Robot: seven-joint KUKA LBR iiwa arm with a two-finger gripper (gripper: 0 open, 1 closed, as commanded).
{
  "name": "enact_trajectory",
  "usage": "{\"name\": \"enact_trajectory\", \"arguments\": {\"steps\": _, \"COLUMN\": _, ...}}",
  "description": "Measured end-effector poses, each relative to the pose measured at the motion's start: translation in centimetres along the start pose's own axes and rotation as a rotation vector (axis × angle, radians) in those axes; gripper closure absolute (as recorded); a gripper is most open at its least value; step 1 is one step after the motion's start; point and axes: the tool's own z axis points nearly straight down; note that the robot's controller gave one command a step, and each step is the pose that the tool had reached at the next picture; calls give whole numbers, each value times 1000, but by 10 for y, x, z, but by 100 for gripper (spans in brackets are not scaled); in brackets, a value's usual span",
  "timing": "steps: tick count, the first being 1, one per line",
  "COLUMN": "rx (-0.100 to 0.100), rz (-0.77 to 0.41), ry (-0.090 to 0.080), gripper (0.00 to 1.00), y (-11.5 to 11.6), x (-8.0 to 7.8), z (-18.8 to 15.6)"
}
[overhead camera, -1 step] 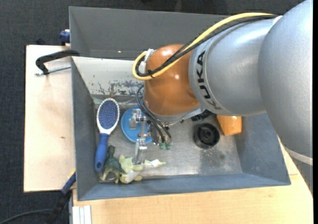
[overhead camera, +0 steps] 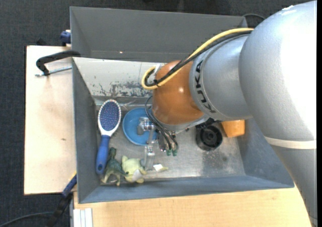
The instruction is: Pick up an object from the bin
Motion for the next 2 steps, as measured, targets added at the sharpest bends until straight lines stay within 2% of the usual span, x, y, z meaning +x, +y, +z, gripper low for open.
{"name": "enact_trajectory", "arguments": {"steps": 1, "rx": -2, "rz": -2, "ry": -6, "gripper": 100, "y": 2, "x": -1, "z": -4}}
{"name": "enact_trajectory", "arguments": {"steps": 2, "rx": -4, "rz": -45, "ry": -19, "gripper": 100, "y": 13, "x": 4, "z": -150}}
